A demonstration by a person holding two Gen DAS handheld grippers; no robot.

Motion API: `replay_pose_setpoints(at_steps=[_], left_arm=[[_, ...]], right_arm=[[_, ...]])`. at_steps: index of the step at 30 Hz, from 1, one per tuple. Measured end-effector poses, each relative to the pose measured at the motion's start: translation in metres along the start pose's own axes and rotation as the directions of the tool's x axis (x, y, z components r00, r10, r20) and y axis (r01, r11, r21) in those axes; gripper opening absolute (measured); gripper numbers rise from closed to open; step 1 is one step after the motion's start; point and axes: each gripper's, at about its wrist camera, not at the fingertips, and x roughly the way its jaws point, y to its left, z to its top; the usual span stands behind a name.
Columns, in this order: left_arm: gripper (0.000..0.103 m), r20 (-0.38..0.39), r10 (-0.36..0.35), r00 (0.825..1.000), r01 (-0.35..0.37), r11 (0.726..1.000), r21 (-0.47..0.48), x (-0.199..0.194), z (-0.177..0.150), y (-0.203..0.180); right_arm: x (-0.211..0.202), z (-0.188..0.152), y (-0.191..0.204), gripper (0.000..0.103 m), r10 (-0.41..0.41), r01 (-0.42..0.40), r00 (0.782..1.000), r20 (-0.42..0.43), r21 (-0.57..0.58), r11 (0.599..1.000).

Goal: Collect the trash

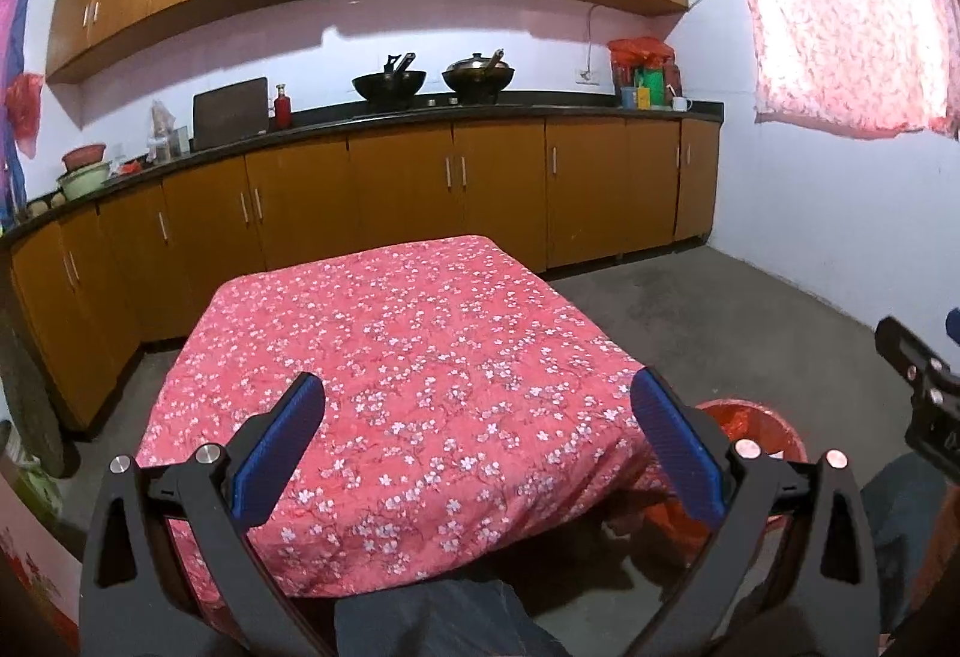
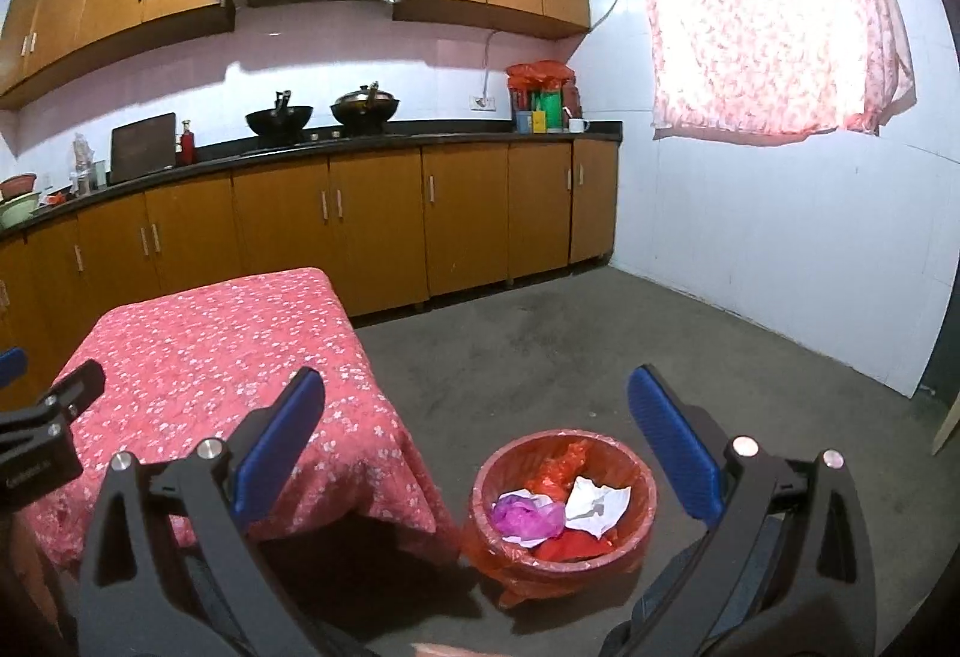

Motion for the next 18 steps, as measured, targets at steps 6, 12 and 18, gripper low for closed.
replay_pose_setpoints(at_steps=[6, 12, 18], left_arm=[[0.101, -0.002, -0.010, 1.000, 0.010, 1.000, -0.004, -0.0027, -0.0081, -0.0002], [0.101, 0.016, -0.005, 1.000, 0.005, 1.000, 0.009, -0.0053, -0.0106, -0.0040], [0.101, 0.019, -0.019, 1.000, 0.019, 1.000, 0.004, -0.0070, -0.0105, -0.0042]], right_arm=[[-0.0036, -0.0024, -0.0011, 0.099, -0.001, 0.001, 1.000, 0.000, -0.001, 1.000], [-0.0045, -0.0038, 0.0008, 0.099, 0.002, -0.002, 1.000, 0.007, -0.015, 1.000], [-0.0047, -0.0036, 0.0026, 0.099, 0.006, -0.006, 1.000, 0.008, -0.024, 1.000]])
